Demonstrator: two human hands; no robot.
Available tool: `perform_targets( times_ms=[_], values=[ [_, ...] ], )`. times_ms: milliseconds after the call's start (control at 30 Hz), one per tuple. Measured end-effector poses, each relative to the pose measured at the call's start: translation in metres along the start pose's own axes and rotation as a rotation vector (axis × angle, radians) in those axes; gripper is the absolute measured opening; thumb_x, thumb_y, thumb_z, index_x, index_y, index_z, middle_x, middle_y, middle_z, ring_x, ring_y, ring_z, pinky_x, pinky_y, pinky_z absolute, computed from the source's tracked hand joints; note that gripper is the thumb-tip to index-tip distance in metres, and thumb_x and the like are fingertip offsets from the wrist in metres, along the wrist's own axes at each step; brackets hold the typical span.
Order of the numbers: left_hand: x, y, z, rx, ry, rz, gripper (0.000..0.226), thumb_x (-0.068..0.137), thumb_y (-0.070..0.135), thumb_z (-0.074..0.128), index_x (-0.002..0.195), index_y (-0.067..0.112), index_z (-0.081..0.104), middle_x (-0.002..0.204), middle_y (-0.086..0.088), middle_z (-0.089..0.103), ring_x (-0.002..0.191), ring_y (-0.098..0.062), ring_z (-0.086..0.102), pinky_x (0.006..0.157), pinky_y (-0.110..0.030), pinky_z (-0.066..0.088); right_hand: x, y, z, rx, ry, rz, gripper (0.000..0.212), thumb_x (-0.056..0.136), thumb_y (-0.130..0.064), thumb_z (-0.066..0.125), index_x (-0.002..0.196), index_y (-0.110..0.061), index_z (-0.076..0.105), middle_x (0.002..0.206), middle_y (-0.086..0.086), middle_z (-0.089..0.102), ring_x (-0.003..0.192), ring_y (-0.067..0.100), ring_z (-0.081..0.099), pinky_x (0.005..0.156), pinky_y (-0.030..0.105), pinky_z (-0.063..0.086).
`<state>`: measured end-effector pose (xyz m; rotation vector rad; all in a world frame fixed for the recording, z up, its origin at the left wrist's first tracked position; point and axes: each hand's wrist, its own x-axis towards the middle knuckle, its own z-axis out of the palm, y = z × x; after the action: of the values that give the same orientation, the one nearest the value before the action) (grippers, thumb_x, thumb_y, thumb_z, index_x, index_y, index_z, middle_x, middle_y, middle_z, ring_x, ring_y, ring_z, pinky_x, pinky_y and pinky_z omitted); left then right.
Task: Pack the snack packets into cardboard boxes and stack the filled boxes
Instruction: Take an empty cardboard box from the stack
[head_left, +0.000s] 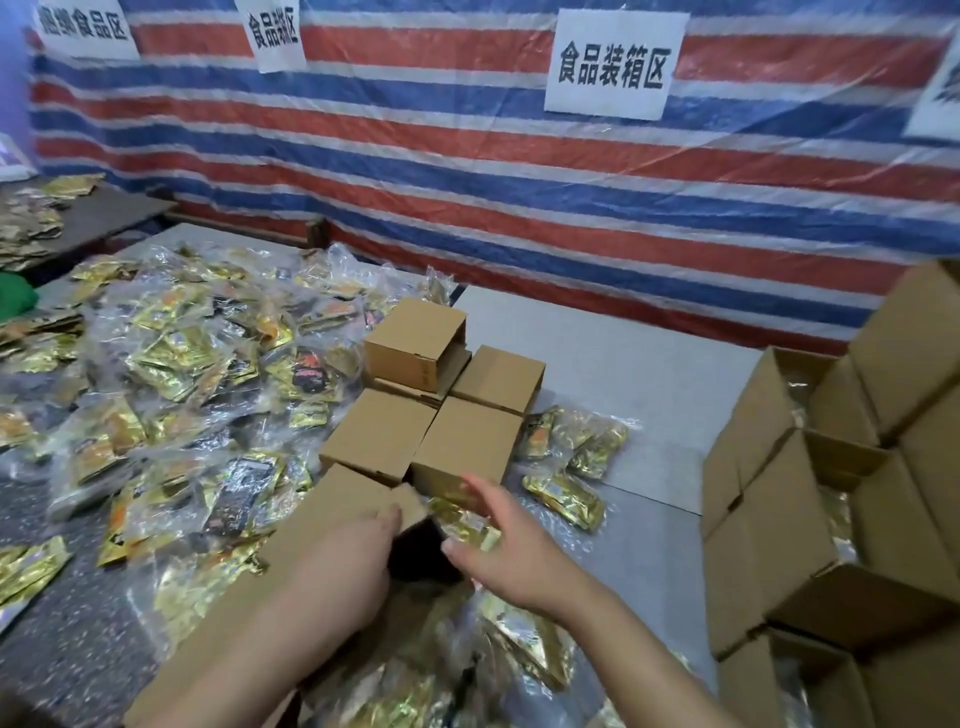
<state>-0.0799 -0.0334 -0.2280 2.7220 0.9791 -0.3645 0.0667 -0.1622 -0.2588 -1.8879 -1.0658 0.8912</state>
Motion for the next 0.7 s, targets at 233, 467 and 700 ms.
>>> perform_targets(
  times_ms=[233,467,700],
  values=[
    [0.047,0.117,-0.036,-0.068,0.014,0.405,0.04,0.1,0.017,0.043,0.139,0.023,0.05,0.126,-0.01,0.064,0.112,-0.031,0.061,0.091,-0.038,0.05,-0.026,-0.002,-0.086,-0.345,0.333,0.014,0.035,0.083,-0.011,0.053,0.114,-0.023,0.062,0.115,-0.002,0.062,0.107,0.015,0.055,0.085,0.015,0.038],
    [0.06,0.135,0.011,-0.054,-0.081,0.48,0.022,0.097,0.04,0.057,0.112,0.027,0.066,0.104,0.004,0.067,0.097,-0.019,0.062,0.081,-0.033,0.053,-0.092,0.079,-0.116,-0.306,0.518,0.381,0.017,0.087,-0.013,0.056,0.077,-0.027,0.054,0.077,-0.006,0.058,0.074,0.014,0.057,0.063,0.031,0.045],
    [0.042,0.111,0.126,-0.153,-0.347,0.433,0.022,0.098,0.04,0.056,0.105,0.025,0.07,0.102,0.004,0.068,0.09,-0.014,0.059,0.075,-0.026,0.044,-0.14,0.156,-0.022,-0.246,0.474,0.608,0.018,0.088,-0.014,0.057,0.077,-0.027,0.052,0.079,-0.011,0.058,0.071,0.004,0.054,0.06,0.023,0.044]
  ],
)
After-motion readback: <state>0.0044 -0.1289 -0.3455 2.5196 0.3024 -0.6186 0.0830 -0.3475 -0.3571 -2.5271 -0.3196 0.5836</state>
